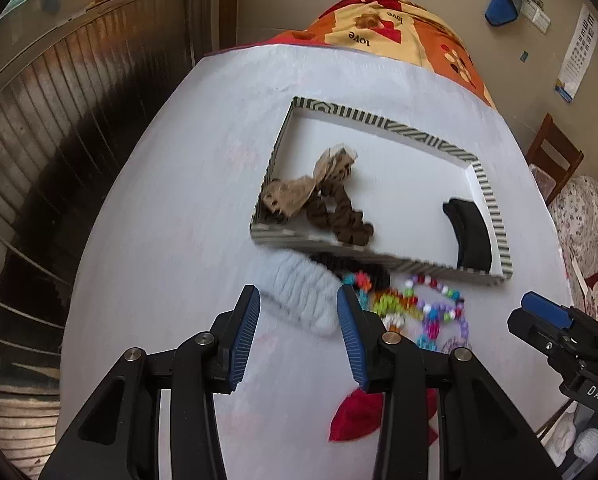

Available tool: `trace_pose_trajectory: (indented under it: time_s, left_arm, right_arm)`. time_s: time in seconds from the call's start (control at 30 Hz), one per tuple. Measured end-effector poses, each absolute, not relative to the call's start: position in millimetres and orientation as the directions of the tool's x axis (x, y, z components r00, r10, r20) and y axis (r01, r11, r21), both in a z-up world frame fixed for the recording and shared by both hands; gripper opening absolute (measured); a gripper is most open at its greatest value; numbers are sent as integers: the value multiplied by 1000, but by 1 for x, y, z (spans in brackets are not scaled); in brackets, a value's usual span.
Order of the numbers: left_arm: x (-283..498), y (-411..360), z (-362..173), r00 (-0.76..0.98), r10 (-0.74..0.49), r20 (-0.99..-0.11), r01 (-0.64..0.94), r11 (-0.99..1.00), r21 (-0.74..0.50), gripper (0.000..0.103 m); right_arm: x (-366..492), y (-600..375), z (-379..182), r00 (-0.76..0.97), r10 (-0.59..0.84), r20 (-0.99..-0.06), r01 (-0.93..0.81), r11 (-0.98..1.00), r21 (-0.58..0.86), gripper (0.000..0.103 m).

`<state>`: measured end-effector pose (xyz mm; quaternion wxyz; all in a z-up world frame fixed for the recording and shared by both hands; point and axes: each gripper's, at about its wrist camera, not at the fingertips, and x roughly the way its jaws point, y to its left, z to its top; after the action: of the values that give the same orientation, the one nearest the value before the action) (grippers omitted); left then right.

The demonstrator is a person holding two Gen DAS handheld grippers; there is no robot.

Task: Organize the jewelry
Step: 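Move the left tool to the red bow while the right tool reaches the sparkly bracelet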

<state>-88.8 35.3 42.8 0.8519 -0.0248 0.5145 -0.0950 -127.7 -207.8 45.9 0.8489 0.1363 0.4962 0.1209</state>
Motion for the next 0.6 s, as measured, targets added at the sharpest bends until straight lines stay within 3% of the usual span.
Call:
trace_pose_trajectory:
  time_s: [0.6]
  left_arm:
    - [-139,41,37,422,-189,-887,171,977,-127,32]
  right_arm:
    - [-183,-197,39,456,311,-834,-36,943,332,66]
